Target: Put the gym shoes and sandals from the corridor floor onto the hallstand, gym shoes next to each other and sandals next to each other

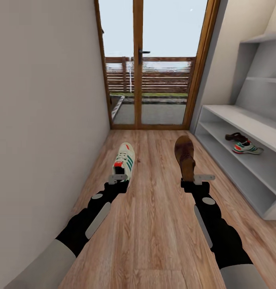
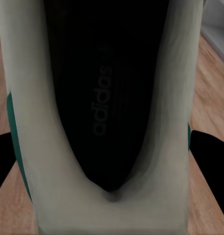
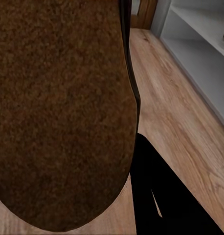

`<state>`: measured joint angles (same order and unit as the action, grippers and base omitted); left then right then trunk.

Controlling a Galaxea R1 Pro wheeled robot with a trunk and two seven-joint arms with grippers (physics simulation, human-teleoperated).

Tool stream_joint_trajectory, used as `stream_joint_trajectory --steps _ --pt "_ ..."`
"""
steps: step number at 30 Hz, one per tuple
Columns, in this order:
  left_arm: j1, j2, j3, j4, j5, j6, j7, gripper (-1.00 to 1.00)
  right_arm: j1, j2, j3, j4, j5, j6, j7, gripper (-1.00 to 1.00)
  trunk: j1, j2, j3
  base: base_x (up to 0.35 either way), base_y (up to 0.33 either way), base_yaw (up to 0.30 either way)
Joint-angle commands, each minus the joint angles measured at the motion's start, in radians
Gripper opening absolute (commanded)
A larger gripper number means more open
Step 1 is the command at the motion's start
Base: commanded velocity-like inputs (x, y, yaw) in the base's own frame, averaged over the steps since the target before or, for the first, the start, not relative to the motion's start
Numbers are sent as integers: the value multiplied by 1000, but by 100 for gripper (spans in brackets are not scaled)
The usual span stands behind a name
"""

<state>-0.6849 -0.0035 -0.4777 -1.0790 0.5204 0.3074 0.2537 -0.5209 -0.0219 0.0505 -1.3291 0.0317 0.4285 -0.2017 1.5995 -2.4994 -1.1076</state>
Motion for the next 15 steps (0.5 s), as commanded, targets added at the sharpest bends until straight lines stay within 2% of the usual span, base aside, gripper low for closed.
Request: stream_joint_trajectory --steps 1,15 --pt "-1 0 -4 -2 9 3 10 -100 -1 -1 3 -1 1 7 -8 -100 0 0 -1 347 0 -3" --pt "-1 0 -5 -1 9 3 10 -100 -1 -1 2 -1 1 7 -7 -100 0 0 -1 347 0 0"
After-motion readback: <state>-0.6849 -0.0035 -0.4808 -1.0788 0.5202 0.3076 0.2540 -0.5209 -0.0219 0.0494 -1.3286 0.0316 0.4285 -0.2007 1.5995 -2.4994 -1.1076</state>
